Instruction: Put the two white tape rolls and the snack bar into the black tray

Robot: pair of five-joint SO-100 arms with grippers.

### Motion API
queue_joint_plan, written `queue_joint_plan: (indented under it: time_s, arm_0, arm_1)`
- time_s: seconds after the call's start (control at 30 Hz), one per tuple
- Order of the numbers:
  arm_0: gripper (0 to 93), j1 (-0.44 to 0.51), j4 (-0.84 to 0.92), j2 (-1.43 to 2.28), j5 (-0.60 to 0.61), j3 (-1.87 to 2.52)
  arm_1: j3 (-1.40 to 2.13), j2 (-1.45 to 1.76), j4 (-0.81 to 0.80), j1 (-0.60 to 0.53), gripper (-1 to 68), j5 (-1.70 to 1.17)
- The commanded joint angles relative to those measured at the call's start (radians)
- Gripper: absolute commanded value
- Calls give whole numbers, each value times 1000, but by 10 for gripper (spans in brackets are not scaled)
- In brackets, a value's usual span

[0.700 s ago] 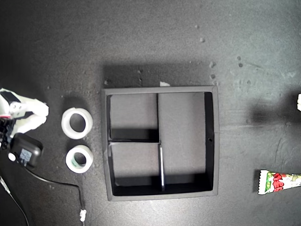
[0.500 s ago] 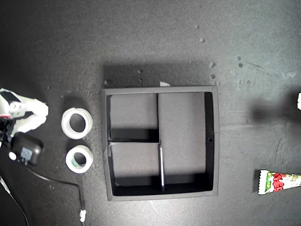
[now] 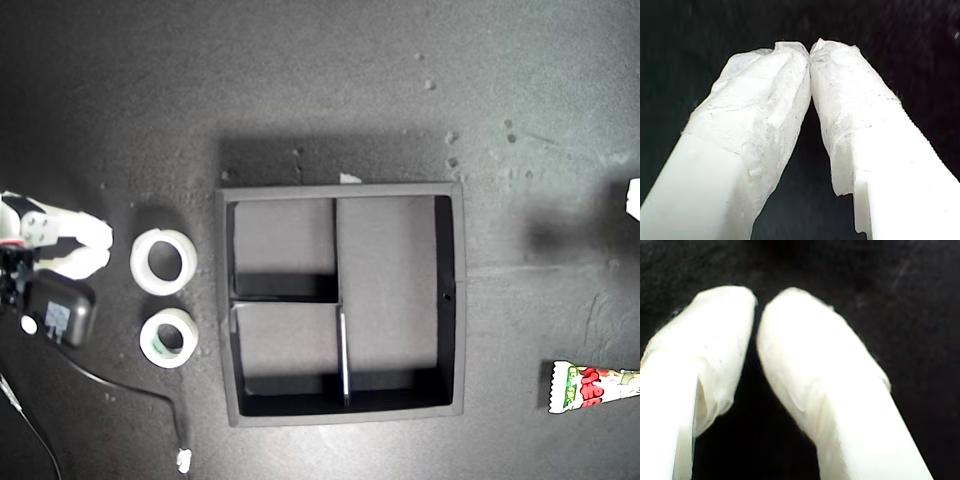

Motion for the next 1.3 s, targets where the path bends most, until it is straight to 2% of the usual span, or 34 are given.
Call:
queue_joint_plan:
  time_s: [0.0,0.13,0.33,0.5,0.63,0.8,1.27]
  arm_0:
    - [90,69,-31,48,78,-43]
    - [131,146,-118,48,186,-106]
    - [155,137,-258,48,235,-112]
    - [153,133,-278,-84,245,-176]
    - [144,163,-311,-396,247,-322]
    - [145,155,-311,-718,281,-492]
    - [137,160,-437,-891,351,-492]
  arm_1:
    - [12,5,-190,-114,-4,-141]
    - [12,5,-316,-169,-3,-242]
    - [12,5,-385,-152,-3,-144]
    - [12,5,-314,-137,-3,-67]
    - [12,5,-293,-132,-3,-57]
    - [12,5,-291,-140,-3,-58]
    - [12,5,-242,-164,-3,-11]
